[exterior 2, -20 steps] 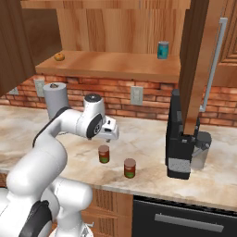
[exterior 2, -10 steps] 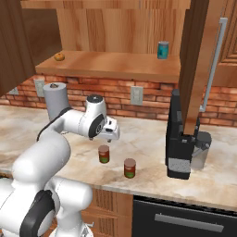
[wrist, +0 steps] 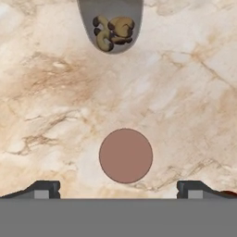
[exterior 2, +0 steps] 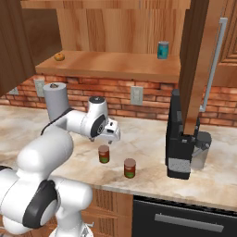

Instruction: Pick the cans from the counter and place them in their designated side in the cabinet.

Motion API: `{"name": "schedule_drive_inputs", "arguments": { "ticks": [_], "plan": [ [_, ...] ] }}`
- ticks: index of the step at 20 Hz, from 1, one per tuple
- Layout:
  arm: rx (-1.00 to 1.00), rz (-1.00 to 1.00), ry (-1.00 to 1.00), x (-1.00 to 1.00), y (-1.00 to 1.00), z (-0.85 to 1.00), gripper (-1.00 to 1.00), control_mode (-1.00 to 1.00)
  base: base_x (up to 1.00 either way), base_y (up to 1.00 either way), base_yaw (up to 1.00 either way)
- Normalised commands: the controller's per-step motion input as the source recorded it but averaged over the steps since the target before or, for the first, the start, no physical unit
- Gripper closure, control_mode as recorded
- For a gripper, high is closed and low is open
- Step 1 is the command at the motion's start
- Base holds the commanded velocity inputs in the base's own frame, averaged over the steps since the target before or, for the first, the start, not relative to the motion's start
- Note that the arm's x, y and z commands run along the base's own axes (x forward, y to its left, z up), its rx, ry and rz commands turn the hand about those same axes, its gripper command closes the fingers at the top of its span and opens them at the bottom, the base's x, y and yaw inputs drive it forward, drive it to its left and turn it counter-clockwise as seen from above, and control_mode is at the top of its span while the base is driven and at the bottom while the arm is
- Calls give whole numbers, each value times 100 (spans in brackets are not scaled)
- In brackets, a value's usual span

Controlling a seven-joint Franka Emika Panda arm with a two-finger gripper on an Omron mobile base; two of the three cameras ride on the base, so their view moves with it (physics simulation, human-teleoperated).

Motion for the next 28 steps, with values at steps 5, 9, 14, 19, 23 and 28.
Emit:
{"name": "schedule_drive_inputs", "arguments": {
  "ticks": [5, 9, 14, 19, 23, 28],
  "plan": [
    [0, 0, 4, 3, -3, -16, -100, -100, 0, 0, 0],
    [0, 0, 3, 2, -2, -14, -100, -100, 0, 0, 0],
    [0, 0, 3, 6, 0, -14, -100, -100, 0, 0, 0],
    [0, 0, 3, 9, 0, -14, -100, -100, 0, 0, 0],
    [0, 0, 2, 6, -1, -13, -100, -100, 0, 0, 0],
    [0, 0, 3, 5, -1, -16, -100, -100, 0, 0, 0]
  ]
}}
